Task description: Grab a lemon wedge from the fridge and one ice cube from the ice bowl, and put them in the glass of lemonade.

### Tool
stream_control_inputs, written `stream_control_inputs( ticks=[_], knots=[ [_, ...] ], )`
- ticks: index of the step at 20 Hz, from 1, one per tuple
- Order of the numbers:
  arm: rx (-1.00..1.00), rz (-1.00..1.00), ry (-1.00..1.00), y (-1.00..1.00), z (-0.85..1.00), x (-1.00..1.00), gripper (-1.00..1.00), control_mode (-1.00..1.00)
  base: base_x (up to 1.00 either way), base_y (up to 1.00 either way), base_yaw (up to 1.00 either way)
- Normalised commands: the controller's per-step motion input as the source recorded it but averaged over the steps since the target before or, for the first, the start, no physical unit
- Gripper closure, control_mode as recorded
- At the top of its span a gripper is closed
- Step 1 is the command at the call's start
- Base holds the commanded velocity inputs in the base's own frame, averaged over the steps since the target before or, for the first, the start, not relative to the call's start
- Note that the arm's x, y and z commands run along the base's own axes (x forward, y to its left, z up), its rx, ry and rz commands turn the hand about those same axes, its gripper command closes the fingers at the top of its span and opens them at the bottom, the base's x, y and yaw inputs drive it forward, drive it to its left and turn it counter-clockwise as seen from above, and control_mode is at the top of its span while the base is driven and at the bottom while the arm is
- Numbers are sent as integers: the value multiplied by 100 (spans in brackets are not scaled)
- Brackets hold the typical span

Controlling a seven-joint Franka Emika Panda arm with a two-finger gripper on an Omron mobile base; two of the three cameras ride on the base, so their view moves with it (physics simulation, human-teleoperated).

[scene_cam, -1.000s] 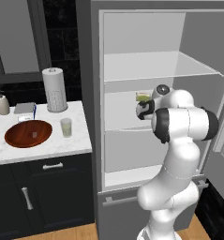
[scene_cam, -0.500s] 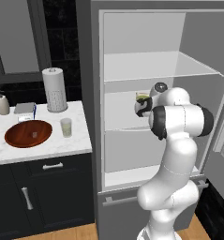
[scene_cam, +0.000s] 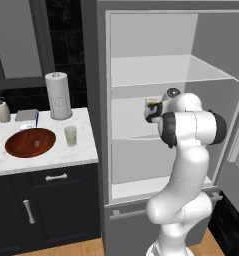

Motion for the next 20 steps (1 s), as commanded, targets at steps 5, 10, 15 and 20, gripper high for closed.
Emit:
stream_control_inputs(
  ticks=[5,10,15,20],
  knots=[
    [1,0,0,-13,-14,-3,-100,-100,0,0,0],
    [0,0,0,0,0,0,100,-100,0,0,0],
    [0,0,0,0,0,0,100,-100,0,0,0],
    [0,0,0,0,0,-1,100,-100,0,0,0]
  ],
)
